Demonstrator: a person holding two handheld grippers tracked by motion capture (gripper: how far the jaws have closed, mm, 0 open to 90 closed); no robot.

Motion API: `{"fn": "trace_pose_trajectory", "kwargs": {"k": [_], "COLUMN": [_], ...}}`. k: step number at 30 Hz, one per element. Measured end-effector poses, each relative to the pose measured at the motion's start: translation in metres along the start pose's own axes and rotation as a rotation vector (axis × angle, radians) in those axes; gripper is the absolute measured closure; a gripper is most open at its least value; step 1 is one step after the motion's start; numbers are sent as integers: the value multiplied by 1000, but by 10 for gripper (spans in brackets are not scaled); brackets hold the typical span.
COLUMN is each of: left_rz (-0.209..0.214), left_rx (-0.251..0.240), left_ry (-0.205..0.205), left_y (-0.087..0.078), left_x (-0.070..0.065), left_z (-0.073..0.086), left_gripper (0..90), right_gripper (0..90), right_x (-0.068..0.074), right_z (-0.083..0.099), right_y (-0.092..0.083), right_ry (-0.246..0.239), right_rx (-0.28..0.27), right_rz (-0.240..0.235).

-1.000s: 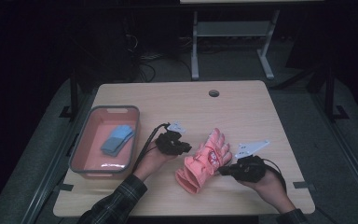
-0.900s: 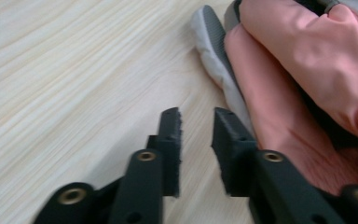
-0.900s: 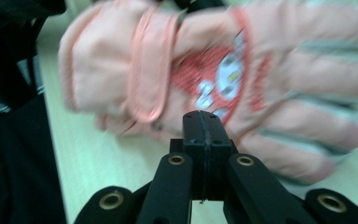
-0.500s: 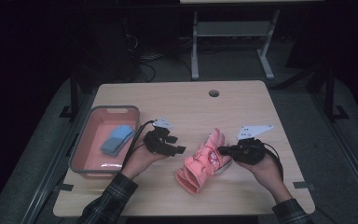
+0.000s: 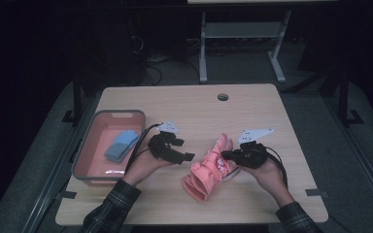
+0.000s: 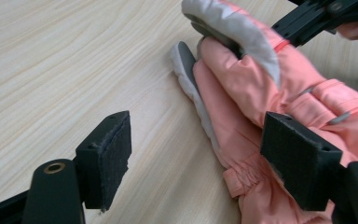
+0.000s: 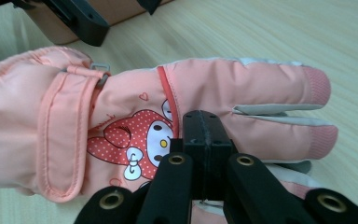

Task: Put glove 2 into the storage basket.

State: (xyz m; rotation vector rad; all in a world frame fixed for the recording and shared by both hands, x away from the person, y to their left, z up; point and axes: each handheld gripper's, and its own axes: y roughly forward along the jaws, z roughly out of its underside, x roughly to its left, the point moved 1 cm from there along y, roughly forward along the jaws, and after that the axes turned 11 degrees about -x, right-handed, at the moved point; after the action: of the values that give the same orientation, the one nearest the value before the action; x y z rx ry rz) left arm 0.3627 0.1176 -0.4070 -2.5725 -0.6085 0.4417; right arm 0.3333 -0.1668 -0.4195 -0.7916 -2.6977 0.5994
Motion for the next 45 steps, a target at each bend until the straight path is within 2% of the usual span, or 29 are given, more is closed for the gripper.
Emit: {"fn": "trace_pose_trajectory", "kwargs": {"k": [3, 9, 13, 15, 21, 25, 28, 32, 35, 38, 42, 45], "left_rz": [3, 23, 36, 46, 68, 80, 104, 95, 110, 109, 132, 134], "left_rx": [-2, -7, 1, -5, 19, 51, 55, 76, 101, 121, 164, 178], "left_ry": [9, 16, 35, 36, 41, 36, -9, -38, -71, -80, -125, -119], "left_y": [0, 1, 6, 9, 25, 42, 50, 62, 72, 77, 87, 89], "left_x": [-1, -7, -12, -14, -21, -23, -20, -16, -15, -15, -14, -14], "left_z": [-1, -6, -11, -14, -22, -18, -14, -8, -2, 3, 13, 15], "left_gripper": [224, 196, 182, 179, 148, 132, 127, 127, 127, 127, 127, 125], "right_gripper": [900, 900, 900, 900, 900, 900, 900, 900, 900, 900, 900, 900], "right_x": [-1, -1, 1, 2, 3, 7, 7, 6, 9, 9, 10, 10], "right_z": [3, 10, 15, 15, 17, 17, 17, 19, 19, 20, 22, 23], "right_y": [6, 15, 23, 24, 30, 34, 34, 35, 35, 35, 34, 34], "right_ry": [-6, 6, 19, 14, -6, -26, -28, -39, -41, -48, -50, -57], "right_rx": [25, 72, 94, 95, 110, 128, 136, 132, 137, 135, 130, 130], "right_rz": [2, 1, -5, -5, -5, 8, 6, 3, 11, 11, 7, 4]}}
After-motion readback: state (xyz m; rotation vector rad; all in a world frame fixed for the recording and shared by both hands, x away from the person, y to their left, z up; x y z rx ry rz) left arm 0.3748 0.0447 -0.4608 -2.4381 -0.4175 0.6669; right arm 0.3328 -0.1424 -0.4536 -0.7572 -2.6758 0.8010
